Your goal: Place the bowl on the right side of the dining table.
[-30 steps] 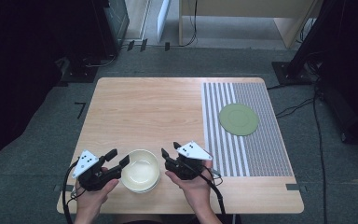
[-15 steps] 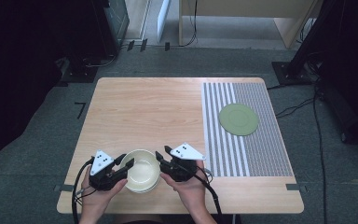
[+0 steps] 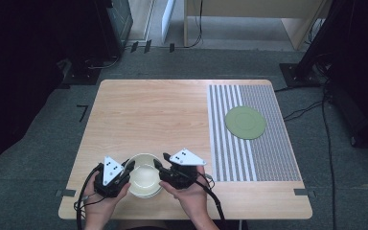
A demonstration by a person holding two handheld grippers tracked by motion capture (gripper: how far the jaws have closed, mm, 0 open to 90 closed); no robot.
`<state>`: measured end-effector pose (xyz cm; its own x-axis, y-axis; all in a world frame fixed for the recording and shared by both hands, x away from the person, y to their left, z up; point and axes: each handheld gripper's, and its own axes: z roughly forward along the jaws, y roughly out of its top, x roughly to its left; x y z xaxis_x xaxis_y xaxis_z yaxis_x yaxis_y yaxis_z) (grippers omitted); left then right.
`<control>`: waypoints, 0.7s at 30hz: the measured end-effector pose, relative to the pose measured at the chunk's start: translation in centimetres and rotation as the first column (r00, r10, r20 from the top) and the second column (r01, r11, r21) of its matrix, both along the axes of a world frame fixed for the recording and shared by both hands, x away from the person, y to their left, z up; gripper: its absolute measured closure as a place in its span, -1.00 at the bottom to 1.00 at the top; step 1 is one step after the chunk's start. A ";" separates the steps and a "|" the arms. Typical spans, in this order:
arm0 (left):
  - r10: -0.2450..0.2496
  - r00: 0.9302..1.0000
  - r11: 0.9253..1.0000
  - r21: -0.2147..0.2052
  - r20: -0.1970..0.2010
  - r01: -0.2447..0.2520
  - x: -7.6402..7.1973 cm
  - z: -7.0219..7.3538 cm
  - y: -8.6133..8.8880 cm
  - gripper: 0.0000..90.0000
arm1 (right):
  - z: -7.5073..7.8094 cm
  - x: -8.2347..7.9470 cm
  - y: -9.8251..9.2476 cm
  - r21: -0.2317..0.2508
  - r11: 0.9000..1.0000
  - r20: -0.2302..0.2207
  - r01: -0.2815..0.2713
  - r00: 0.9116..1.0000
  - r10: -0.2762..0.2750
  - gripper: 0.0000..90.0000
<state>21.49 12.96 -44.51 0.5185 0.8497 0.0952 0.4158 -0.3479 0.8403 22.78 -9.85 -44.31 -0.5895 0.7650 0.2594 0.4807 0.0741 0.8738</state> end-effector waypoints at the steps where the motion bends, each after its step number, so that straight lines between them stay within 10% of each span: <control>1: 0.000 1.000 1.000 0.000 0.000 0.000 0.0 0.0 0.0 0.83 | 0.0 0.0 0.0 0.000 1.000 0.000 0.000 1.000 0.000 0.31; 11: -0.012 0.998 0.999 -0.050 0.056 0.015 -0.4 0.2 0.2 0.86 | -0.5 0.2 0.3 -0.009 1.000 -0.042 -0.012 0.999 0.012 0.35; 21: -0.013 0.986 0.999 0.037 0.167 0.006 -1.3 0.8 -0.5 0.86 | -0.6 0.2 0.7 0.006 1.000 -0.055 -0.011 0.998 0.011 0.35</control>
<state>20.20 12.50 -43.71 0.5009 0.8393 0.2113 0.2674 -0.3822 0.8845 22.96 -9.18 -44.94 -0.5828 0.7569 0.2958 0.5273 0.0752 0.8464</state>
